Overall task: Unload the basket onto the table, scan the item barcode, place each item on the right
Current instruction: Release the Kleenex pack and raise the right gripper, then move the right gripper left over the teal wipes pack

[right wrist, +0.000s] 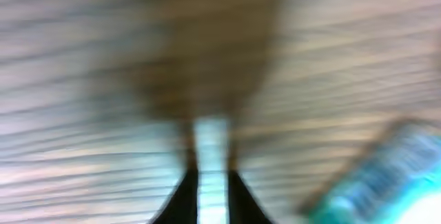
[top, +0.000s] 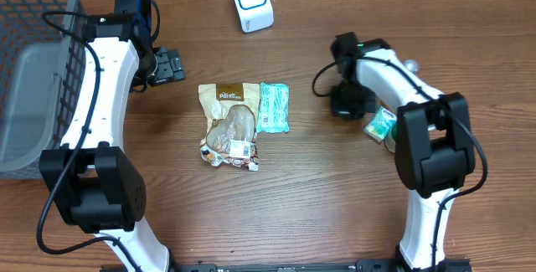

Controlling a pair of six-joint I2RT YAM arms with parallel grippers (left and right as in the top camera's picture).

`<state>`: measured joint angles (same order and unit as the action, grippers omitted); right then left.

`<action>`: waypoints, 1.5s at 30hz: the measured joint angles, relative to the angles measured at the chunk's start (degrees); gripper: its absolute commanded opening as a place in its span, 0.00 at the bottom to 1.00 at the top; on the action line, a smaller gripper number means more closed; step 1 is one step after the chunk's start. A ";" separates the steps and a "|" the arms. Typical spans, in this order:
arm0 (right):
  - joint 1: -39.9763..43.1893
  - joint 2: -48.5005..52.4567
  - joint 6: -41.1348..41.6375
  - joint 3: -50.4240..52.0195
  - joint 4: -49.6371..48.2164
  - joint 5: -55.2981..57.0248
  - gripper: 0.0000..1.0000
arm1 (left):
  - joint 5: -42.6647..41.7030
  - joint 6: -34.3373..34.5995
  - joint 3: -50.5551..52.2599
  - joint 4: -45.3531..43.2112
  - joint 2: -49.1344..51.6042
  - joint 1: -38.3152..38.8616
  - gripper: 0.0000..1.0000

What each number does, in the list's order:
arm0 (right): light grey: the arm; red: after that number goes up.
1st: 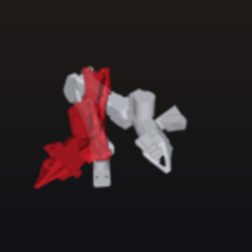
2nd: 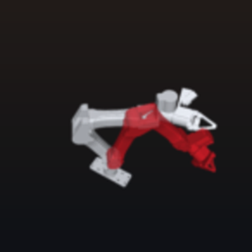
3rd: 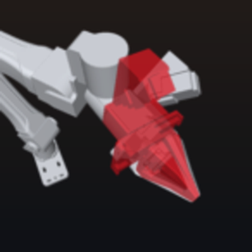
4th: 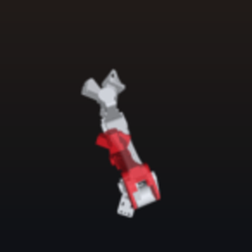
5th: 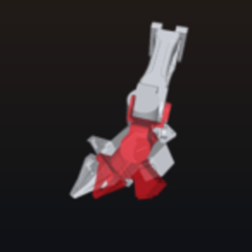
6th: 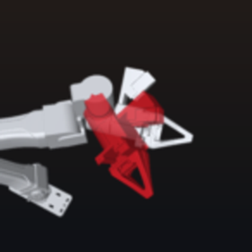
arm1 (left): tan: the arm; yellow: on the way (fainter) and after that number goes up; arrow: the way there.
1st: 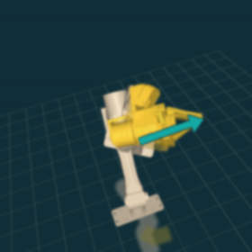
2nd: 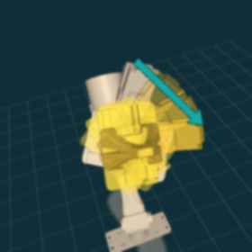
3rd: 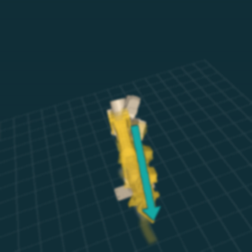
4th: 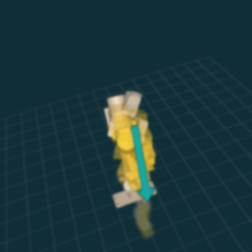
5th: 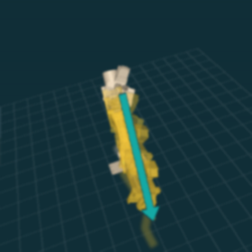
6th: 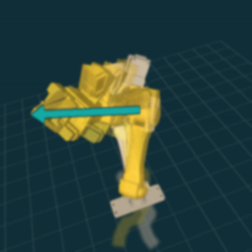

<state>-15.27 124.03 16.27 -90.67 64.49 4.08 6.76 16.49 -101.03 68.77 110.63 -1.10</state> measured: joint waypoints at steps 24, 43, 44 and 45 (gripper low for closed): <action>-6.19 0.02 1.44 0.07 -26.67 -19.78 0.44 | 0.00 0.00 0.00 0.00 0.00 0.00 0.99; -7.54 0.02 1.51 0.07 -31.85 -18.58 0.55 | -0.02 0.00 0.00 0.02 0.00 0.00 0.99; -7.72 0.02 1.51 0.07 -31.34 -17.94 0.55 | -0.02 0.02 0.00 0.02 0.00 0.00 1.00; -7.91 0.02 1.51 0.09 -30.60 -17.16 0.55 | -0.02 0.02 0.00 0.00 0.00 0.00 1.00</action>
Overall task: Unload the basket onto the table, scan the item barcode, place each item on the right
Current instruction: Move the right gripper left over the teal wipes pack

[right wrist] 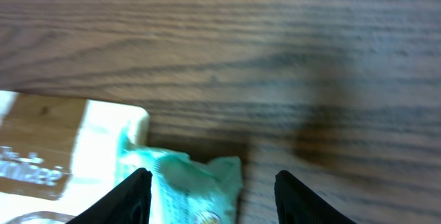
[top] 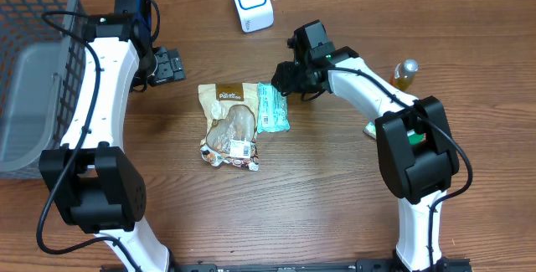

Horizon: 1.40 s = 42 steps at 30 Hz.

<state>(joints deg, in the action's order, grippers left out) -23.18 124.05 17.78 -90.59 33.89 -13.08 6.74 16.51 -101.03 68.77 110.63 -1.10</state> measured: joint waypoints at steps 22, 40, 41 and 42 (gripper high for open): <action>-0.92 0.22 0.00 0.02 2.62 3.52 0.57 | 0.00 -0.02 0.00 0.00 0.00 0.00 1.00; -0.92 0.22 -0.28 0.07 1.29 4.28 0.59 | 0.00 0.00 0.00 0.00 0.00 0.00 1.00; -0.92 0.22 -0.39 0.07 0.35 4.28 0.61 | 0.00 -0.02 0.00 0.02 0.00 0.00 0.99; -0.92 0.22 -0.48 0.07 -0.42 4.28 0.62 | 0.00 0.00 0.00 0.02 0.00 0.00 1.00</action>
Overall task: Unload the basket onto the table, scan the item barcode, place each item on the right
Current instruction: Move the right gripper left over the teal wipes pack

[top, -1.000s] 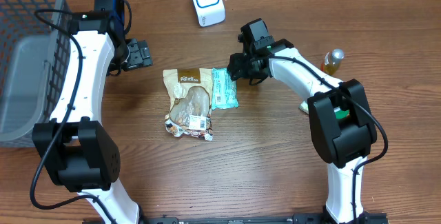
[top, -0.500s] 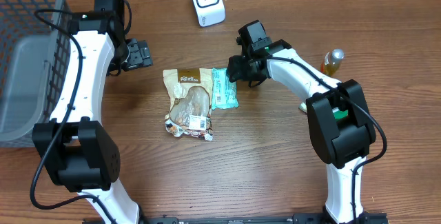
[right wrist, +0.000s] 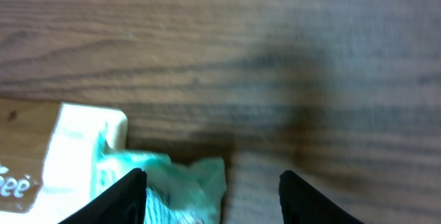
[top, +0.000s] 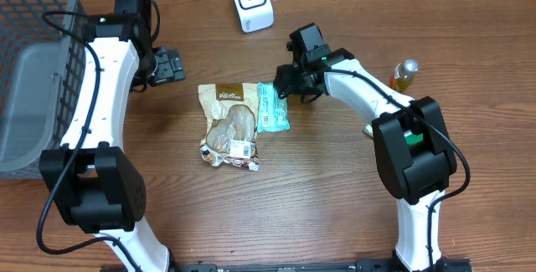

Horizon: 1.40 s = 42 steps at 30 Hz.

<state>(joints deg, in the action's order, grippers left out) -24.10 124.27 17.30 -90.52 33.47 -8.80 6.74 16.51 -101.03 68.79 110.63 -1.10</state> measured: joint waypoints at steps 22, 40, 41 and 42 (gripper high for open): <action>0.00 -4.22 -1.03 -0.17 2.49 -9.03 1.00 | 0.00 -0.02 0.00 -0.02 0.00 0.00 1.00; 0.00 -4.22 -1.40 -0.17 6.71 -10.36 1.00 | 0.00 -0.02 0.00 0.00 0.00 0.00 0.99; 0.00 -4.22 -1.77 -0.17 6.69 -10.47 1.00 | 0.00 0.00 0.00 0.00 0.00 0.00 0.99; 0.00 -4.22 -1.92 -0.17 6.71 -10.54 1.00 | 0.00 0.00 0.00 0.00 0.00 0.00 1.00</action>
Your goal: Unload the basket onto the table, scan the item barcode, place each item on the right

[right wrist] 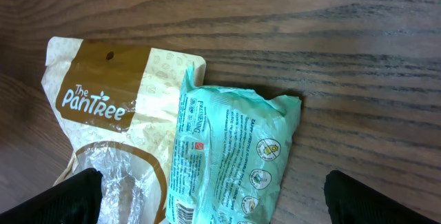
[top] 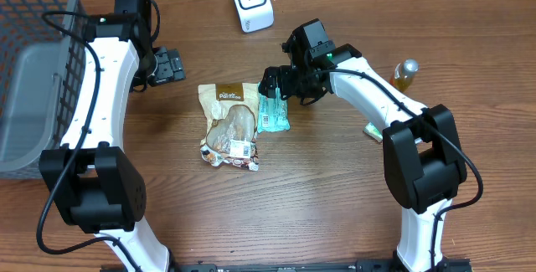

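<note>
A teal packet (top: 272, 107) lies flat on the wooden table, its left edge overlapping a brown PanTree bag (top: 229, 125). The white scanner with a blue ring (top: 251, 2) stands at the back. My right gripper (top: 277, 83) hangs over the packet's far end. In the right wrist view it (right wrist: 227, 200) is open wide, one finger (right wrist: 76, 195) over the PanTree bag (right wrist: 103, 107), the other over bare wood, with the teal packet (right wrist: 234, 151) between them, barcode at its lower edge. My left gripper (top: 167, 64) rests at the back left, holding nothing visible.
A grey wire basket (top: 33, 63) fills the left edge. A small bottle (top: 404, 73) stands at the right, and a teal item (top: 373, 130) peeks out beside the right arm.
My right gripper's fingers stand much wider apart now, and the camera sees more of the teal packet and the PanTree bag. It has shifted slightly left over the packet's far end.
My right gripper was first at the table's right side near another teal item, its view blurred. Then it stood open by the far end of the teal packet and stayed there. Now it is spread wide over that packet. The left arm has not moved.
</note>
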Controlling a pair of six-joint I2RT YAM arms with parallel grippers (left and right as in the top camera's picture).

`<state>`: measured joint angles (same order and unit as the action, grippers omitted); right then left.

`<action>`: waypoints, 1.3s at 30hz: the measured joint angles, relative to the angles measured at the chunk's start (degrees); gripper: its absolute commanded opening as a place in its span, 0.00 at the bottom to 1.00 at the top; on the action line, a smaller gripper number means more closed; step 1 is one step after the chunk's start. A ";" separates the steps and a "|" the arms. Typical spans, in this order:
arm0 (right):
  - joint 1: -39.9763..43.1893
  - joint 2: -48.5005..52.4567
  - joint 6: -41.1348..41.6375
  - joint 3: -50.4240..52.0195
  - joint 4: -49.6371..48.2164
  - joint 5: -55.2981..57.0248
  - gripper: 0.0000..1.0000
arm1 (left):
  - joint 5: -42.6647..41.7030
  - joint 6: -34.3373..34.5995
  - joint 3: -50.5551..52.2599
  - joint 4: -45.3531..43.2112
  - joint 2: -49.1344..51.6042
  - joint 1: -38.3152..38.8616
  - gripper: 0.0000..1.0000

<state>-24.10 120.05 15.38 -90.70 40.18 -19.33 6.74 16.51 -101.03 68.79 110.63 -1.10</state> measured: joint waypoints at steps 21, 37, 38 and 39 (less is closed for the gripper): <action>0.00 0.00 -6.25 0.02 -0.83 -3.87 0.99 | 0.00 -0.02 0.00 0.00 0.00 0.00 0.99; 0.00 0.00 -6.43 0.09 0.00 -4.09 0.99 | 0.00 0.00 0.00 0.00 0.00 0.00 1.00; 0.00 0.00 -6.40 0.09 -0.02 -4.09 0.99 | 0.00 -0.02 0.00 -0.02 0.00 0.00 1.00; 0.00 0.00 -6.45 0.09 -0.02 -4.11 0.97 | 0.00 -0.02 0.00 0.00 0.00 0.00 1.00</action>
<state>-24.10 120.05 8.93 -90.61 40.16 -23.44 6.74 16.49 -101.03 68.79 110.63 -1.10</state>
